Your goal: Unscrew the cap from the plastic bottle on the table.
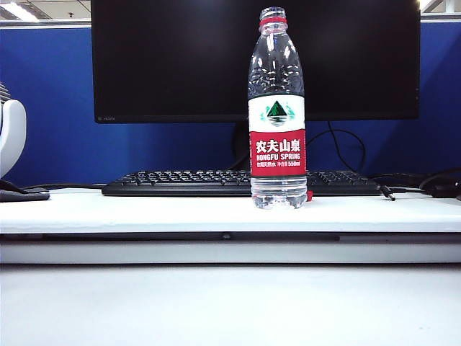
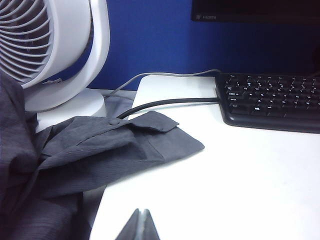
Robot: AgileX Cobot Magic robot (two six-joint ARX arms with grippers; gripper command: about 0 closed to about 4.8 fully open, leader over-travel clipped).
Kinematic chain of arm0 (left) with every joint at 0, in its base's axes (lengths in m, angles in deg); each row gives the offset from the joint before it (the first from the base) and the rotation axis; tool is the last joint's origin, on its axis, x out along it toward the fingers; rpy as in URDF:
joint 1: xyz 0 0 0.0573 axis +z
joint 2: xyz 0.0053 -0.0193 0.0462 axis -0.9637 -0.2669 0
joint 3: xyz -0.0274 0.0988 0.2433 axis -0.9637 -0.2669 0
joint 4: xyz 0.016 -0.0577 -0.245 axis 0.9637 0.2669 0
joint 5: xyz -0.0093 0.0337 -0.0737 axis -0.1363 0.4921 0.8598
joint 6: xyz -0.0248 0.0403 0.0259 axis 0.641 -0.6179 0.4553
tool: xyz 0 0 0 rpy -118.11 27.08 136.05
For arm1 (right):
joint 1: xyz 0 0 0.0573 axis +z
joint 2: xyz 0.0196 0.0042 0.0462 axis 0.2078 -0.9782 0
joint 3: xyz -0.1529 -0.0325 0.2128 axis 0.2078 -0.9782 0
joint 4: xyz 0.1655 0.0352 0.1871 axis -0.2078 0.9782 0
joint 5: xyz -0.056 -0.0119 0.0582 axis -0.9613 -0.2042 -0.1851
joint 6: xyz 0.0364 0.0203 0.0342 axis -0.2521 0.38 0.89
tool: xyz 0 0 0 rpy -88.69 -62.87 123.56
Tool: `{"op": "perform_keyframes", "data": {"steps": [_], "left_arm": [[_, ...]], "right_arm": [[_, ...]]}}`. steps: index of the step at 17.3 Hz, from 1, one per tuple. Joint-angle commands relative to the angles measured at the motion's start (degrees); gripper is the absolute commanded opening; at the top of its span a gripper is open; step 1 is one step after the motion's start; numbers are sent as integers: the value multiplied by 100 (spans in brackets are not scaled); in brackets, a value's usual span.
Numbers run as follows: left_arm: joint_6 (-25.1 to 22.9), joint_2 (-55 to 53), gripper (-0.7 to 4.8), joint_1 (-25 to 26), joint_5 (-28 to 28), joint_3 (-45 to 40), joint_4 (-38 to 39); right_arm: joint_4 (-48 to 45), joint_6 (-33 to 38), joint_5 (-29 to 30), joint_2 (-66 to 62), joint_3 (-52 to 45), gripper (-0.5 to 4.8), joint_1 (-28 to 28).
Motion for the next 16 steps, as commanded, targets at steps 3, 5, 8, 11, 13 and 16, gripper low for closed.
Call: {"op": "perform_keyframes", "data": {"steps": [3, 5, 8, 11, 13, 16], "left_arm": [[-44, 13, -2, 2, 31, 2, -50], [-44, 13, -2, 2, 31, 2, -50], [-44, 13, -2, 2, 35, 4, -52], [-44, 13, -2, 2, 26, 2, -46], [-44, 13, -2, 2, 28, 2, -50], [-44, 13, -2, 2, 28, 2, -50]], "right_arm": [[-313, -498, -39, 210, -107, -6, -656], [-1803, -612, -195, 328, -846, -6, -1128], [-4588, -136, -431, 463, -2356, -6, -1375], [-5219, -2, -1569, 487, -3467, -6, -1375], [-5200, 9, -2337, 487, -4310, -6, -1377], [-4765, 4, -2608, 549, -4704, -6, -1373]]}}
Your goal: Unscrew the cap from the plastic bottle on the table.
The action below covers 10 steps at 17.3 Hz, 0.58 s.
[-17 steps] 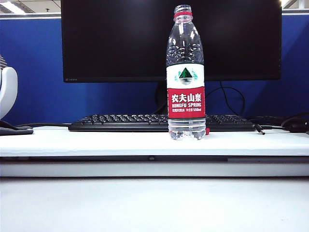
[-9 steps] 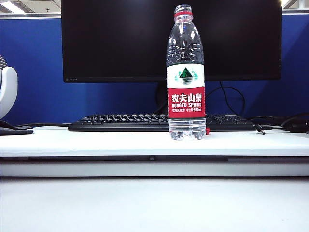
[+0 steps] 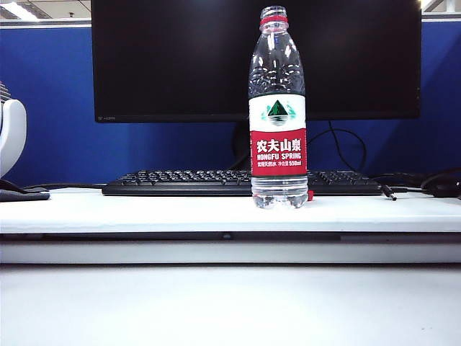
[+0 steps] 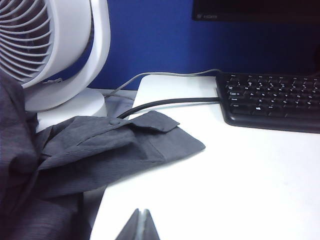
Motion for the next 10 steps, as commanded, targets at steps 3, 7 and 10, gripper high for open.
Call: {"op": "perform_keyframes", "data": {"steps": [3, 7, 10], "left_arm": [[-44, 13, -2, 2, 28, 2, -57], [-44, 13, -2, 2, 26, 2, -55], [-42, 13, -2, 2, 28, 2, -52]], "right_arm": [[557, -55, -420, 387, -46, -6, -4], [595, -55, -638, 621, -46, -6, 63], [595, -232, -369, 621, -46, -6, 107]]}}
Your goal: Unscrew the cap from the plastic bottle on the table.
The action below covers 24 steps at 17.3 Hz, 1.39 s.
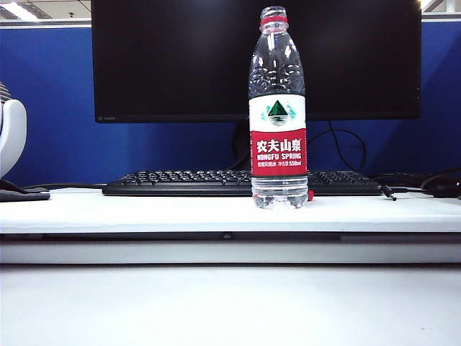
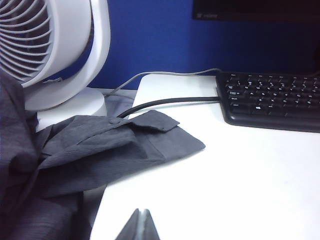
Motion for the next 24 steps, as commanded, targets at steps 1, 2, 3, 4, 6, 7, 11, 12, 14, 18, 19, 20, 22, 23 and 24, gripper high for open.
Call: {"op": "perform_keyframes", "data": {"steps": [1, 2, 3, 4, 6, 7, 11, 12, 14, 18, 19, 20, 22, 23, 24], "left_arm": [[-44, 13, -2, 2, 26, 2, -66], [-42, 13, -2, 2, 26, 2, -66], [-42, 13, -2, 2, 26, 2, -63], [-44, 13, -2, 2, 26, 2, -63], [-42, 13, -2, 2, 26, 2, -66], [-44, 13, -2, 2, 26, 2, -63], [-42, 13, -2, 2, 26, 2, -66], [-42, 13, -2, 2, 28, 2, -63], [-42, 13, -2, 2, 26, 2, -63], [-44, 13, -2, 2, 26, 2, -63], [-44, 13, -2, 2, 28, 2, -63], [-44, 13, -2, 2, 26, 2, -63], [-44, 13, -2, 2, 26, 2, -63], [-44, 13, -2, 2, 26, 2, -63], [-44, 13, -2, 2, 26, 2, -63]], "right_arm": [[-79, -245, 330, 11, -44, -6, -7], [-81, -245, 323, 9, -44, -6, -9], [-79, -245, 321, 11, -44, -6, -9], [-79, -247, 319, 9, -44, -6, -11], [-74, -247, 319, 9, -44, -6, -11], [-74, -247, 317, 9, -44, -6, -11], [-20, -267, 317, 9, -44, -6, -11], [20, -264, 321, 9, -44, -6, -11], [39, -264, 323, 9, -44, -6, -11], [42, -264, 323, 9, -44, -6, -11], [42, -264, 323, 9, -44, -6, -11], [42, -264, 323, 9, -44, -6, -11], [42, -264, 323, 9, -44, -6, -11], [42, -264, 323, 9, -44, -6, -11], [42, -264, 326, 9, -44, -6, -11]]}}
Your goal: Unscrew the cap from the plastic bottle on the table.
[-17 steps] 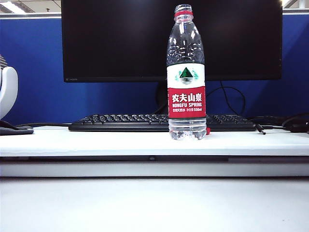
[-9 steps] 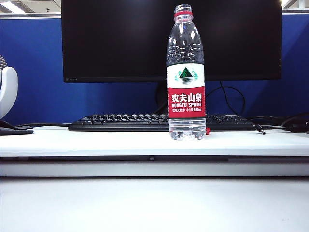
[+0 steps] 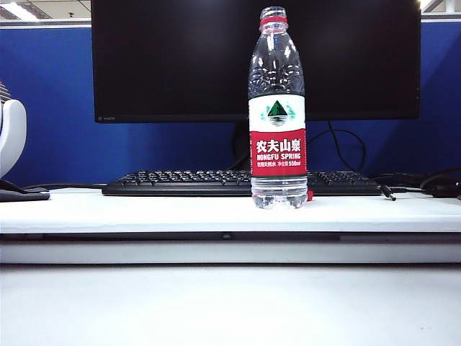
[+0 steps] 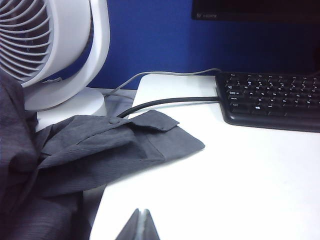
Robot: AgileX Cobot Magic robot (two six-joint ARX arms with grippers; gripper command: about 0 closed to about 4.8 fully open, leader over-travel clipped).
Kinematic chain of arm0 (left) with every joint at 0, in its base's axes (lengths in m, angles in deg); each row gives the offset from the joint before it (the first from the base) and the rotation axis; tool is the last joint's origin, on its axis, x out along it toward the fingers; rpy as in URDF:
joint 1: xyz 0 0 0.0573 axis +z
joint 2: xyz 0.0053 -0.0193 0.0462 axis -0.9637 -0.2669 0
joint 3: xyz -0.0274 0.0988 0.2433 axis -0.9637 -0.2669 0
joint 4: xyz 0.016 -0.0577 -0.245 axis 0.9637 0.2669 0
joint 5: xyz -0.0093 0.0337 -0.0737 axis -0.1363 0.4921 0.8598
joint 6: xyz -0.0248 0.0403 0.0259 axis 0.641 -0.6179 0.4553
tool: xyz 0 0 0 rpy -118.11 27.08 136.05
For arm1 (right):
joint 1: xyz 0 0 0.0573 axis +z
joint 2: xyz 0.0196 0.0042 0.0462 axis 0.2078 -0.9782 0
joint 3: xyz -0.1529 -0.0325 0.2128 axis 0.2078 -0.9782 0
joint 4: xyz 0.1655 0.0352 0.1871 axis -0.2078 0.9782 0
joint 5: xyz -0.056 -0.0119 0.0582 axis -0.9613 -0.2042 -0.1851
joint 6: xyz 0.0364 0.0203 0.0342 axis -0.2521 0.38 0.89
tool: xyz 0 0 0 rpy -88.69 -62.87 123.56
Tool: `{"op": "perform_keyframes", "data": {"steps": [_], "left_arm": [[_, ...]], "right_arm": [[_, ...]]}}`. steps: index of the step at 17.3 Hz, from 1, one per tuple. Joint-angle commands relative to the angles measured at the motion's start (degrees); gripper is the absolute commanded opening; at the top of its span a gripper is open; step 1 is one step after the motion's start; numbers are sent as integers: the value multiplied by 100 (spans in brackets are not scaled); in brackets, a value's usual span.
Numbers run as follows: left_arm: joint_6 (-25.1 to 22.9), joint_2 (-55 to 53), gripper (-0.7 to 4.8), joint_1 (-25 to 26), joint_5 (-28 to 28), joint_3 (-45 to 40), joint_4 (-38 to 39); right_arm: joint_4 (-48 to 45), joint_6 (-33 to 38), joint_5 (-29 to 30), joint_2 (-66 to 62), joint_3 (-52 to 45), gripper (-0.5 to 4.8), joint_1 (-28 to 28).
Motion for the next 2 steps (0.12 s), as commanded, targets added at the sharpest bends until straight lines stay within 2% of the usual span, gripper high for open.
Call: {"op": "perform_keyframes", "data": {"steps": [1, 2], "left_arm": [[-44, 13, -2, 2, 28, 2, -66], [-44, 13, -2, 2, 28, 2, -63]], "right_arm": [[-76, -17, 17, 11, -44, -6, 2], [-76, -17, 17, 9, -44, -6, 2]]}}
